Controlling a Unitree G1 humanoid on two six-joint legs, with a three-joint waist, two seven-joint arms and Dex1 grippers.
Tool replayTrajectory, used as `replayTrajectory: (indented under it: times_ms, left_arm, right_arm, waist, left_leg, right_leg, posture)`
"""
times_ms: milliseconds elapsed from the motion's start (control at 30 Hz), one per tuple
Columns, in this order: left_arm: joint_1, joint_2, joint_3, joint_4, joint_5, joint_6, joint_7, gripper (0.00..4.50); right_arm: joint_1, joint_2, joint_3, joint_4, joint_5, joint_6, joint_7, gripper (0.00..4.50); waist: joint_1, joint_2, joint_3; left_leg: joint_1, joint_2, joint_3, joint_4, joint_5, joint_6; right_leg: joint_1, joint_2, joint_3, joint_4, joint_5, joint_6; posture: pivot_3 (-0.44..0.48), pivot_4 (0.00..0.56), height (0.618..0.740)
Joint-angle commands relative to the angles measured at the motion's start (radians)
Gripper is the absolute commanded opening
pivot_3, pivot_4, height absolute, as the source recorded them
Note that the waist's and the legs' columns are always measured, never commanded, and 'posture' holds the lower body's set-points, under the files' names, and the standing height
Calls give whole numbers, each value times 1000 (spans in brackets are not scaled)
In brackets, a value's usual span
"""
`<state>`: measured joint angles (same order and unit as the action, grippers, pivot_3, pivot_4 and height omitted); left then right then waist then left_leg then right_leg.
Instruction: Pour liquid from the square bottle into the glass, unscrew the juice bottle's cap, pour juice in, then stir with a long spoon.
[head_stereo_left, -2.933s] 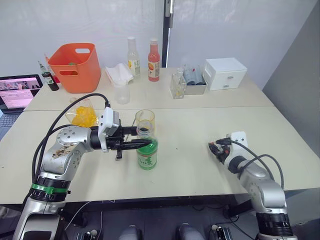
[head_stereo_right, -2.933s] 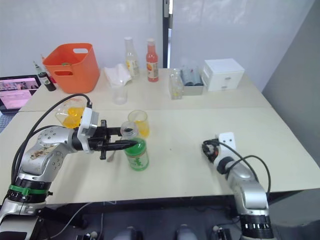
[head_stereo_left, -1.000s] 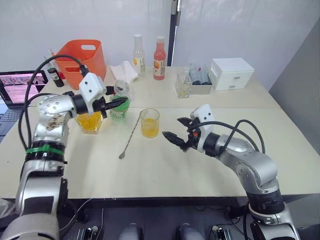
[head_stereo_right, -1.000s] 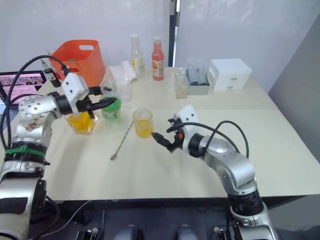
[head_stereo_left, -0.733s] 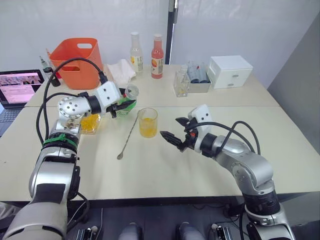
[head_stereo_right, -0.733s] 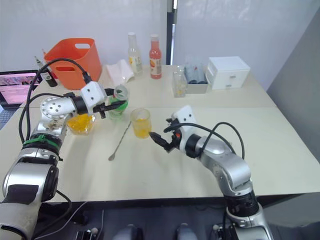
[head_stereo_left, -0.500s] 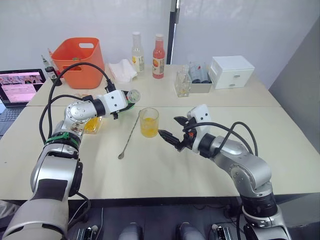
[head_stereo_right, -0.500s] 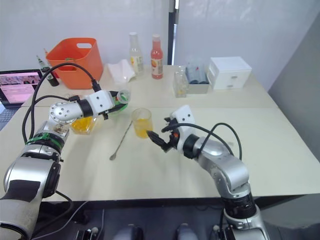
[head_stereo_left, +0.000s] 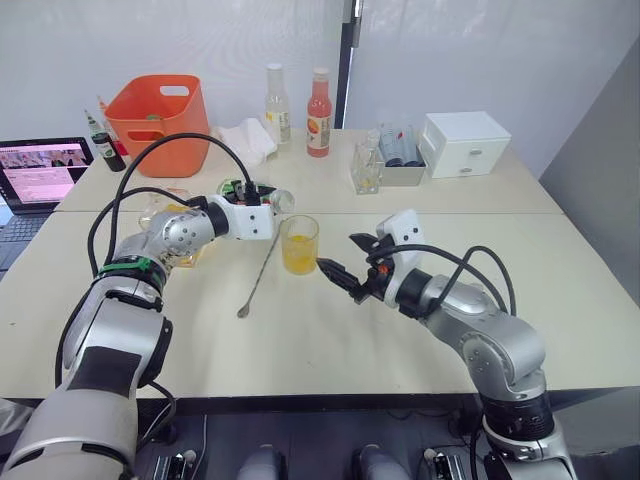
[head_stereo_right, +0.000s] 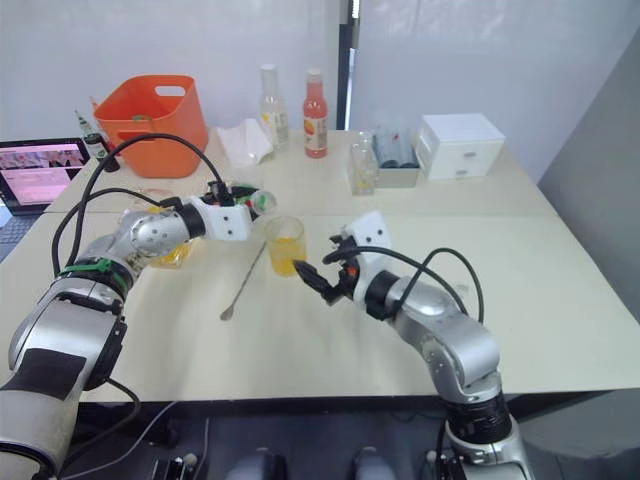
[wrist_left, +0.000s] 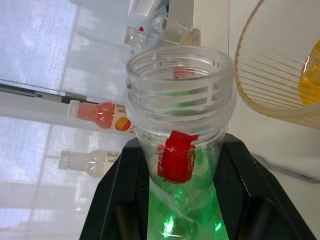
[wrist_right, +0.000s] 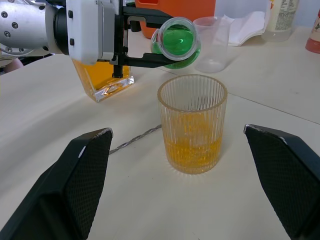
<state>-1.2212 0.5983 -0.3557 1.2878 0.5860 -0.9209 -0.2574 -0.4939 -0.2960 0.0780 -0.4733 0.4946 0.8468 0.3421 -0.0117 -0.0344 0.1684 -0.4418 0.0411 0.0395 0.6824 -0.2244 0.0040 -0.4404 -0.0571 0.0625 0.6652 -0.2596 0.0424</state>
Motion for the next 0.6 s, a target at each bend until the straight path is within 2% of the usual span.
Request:
replayTrajectory:
  times_ms: [33, 600]
  left_arm:
    - [-57, 18, -10, -14, 21, -29, 78, 1382]
    - [-115, 39, -177, -1, 232, -26, 355, 1382]
  right_arm:
    - [0, 5, -22, -47, 19, 3, -6, 4462]
    - [13, 28, -25, -70, 23, 17, -23, 4462]
  waist:
    - [0, 0, 0]
    - [0, 0, 0]
  left_leg:
    - [0, 0, 0, 0, 0, 0]
    - [0, -1, 0, 0, 0, 0]
  right_leg:
    - [0, 0, 0, 0, 0, 0]
    - [0, -1, 0, 1, 0, 0]
  posture:
    - [0, 150, 715]
    - [0, 150, 715]
